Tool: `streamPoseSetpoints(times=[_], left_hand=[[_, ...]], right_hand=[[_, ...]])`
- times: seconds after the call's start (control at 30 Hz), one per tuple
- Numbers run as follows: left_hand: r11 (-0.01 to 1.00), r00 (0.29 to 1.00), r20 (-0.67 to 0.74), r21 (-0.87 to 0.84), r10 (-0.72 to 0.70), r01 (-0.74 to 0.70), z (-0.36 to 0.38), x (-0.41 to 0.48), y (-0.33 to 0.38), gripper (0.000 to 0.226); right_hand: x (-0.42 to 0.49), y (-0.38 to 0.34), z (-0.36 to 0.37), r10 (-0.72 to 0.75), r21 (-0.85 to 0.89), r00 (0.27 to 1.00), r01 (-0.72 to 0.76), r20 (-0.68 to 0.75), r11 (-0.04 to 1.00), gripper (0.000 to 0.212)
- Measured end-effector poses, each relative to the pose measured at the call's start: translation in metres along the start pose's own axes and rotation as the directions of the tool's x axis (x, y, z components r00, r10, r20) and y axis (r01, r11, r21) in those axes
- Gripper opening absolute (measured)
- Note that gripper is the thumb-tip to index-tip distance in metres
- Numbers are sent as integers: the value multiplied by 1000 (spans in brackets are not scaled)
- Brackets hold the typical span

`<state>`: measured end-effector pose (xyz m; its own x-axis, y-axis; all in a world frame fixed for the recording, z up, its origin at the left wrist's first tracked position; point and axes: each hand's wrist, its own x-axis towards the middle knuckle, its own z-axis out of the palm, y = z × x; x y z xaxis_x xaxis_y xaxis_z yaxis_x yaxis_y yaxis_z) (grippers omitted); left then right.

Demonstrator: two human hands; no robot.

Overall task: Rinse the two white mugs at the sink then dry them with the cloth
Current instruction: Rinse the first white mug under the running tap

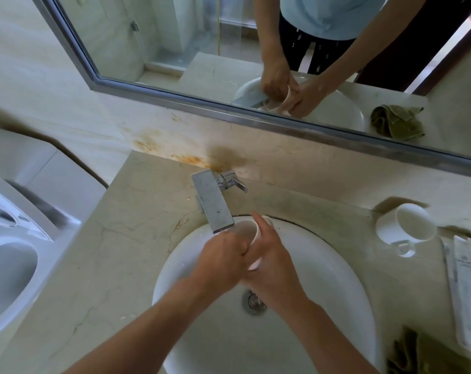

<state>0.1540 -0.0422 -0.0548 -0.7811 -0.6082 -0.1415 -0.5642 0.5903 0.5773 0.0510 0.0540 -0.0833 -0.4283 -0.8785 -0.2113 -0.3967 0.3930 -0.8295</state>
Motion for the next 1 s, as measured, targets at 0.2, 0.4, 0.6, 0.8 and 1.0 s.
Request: streamPoseSetpoints(times=[0.2, 0.4, 0.6, 0.8, 1.0], left_hand=[[992, 997, -7, -102, -72, 71, -2, -5, 9, 70], [904, 989, 50, -401, -136, 145, -1, -3, 2, 117], [734, 967, 191, -631, -168, 252, 13, -11, -16, 97], [722, 929, 222, -584, -297, 371, 19, -20, -13, 84], [185, 721, 568, -720, -397, 669, 31, -22, -11, 50]], right_hand=[[2, -9, 0, -71, -160, 994, 57, -80, 986, 90], [-8, -7, 1, -133, -270, 985, 99, -109, 958, 115], [-18, -3, -10, -123, -594, 983, 180, 136, 784, 119], [-54, 18, -31, -534, -521, 813, 359, -233, 774, 42], [-44, 16, -46, 370, 471, 868, -491, 330, 732, 77]])
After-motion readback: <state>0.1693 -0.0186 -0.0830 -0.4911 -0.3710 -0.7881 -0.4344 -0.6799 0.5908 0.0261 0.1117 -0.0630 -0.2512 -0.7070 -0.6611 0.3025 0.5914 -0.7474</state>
